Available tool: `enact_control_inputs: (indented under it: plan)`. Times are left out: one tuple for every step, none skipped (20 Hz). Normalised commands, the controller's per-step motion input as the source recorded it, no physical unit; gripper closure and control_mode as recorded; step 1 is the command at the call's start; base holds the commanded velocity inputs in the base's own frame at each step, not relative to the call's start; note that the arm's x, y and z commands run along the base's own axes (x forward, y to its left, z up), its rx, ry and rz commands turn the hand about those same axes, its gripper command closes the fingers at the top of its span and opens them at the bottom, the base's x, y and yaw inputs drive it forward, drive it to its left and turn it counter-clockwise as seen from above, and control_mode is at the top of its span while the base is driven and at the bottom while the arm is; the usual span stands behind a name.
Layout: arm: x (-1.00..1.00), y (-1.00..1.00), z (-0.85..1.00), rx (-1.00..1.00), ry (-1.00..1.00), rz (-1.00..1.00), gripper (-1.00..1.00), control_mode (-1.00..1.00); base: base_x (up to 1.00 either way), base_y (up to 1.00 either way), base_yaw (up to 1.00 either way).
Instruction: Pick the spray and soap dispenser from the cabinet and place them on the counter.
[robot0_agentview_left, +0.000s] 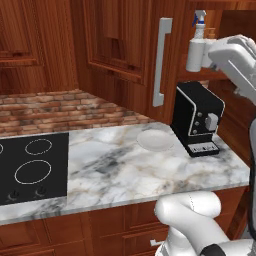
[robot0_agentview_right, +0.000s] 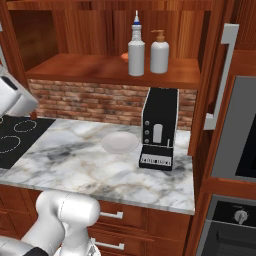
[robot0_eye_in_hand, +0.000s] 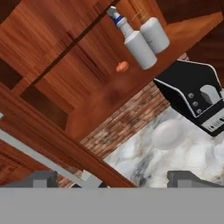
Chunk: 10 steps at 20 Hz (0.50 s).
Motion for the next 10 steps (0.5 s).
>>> enact_control_inputs:
  plan:
    - [0.05,-0.05,-0.17,0.18,0.0,0.08,-1.0,-1.0,0.0,0.0,0.0]
    - [0.09,-0.02,-0.19,0.15,0.02,0.09,-1.0,-1.0,0.0,0.0,0.0]
    - [0.08,-0.02,-0.2,0.16,0.02,0.08,-1.0,-1.0,0.0,0.0,0.0]
    - [0.11,-0.03,-0.2,0.17,0.03,0.08,-1.0,-1.0,0.0,0.0,0.0]
    - [0.13,-0.02,-0.19,0.16,0.03,0.09,-1.0,-1.0,0.0,0.0,0.0]
    - [0.12,-0.05,-0.17,0.17,0.0,0.1,-1.0,-1.0,0.0,0.0,0.0]
    - [0.12,-0.07,-0.13,0.18,0.0,0.11,-1.0,-1.0,0.0,0.0,0.0]
    - [0.11,-0.11,-0.1,0.18,0.0,0.12,-1.0,-1.0,0.0,0.0,0.0]
    - [0.1,-0.12,-0.07,0.18,0.0,0.12,-1.0,-1.0,0.0,0.0,0.0]
    - [0.09,-0.15,0.0,0.18,0.0,0.11,-1.0,-1.0,0.0,0.0,0.0]
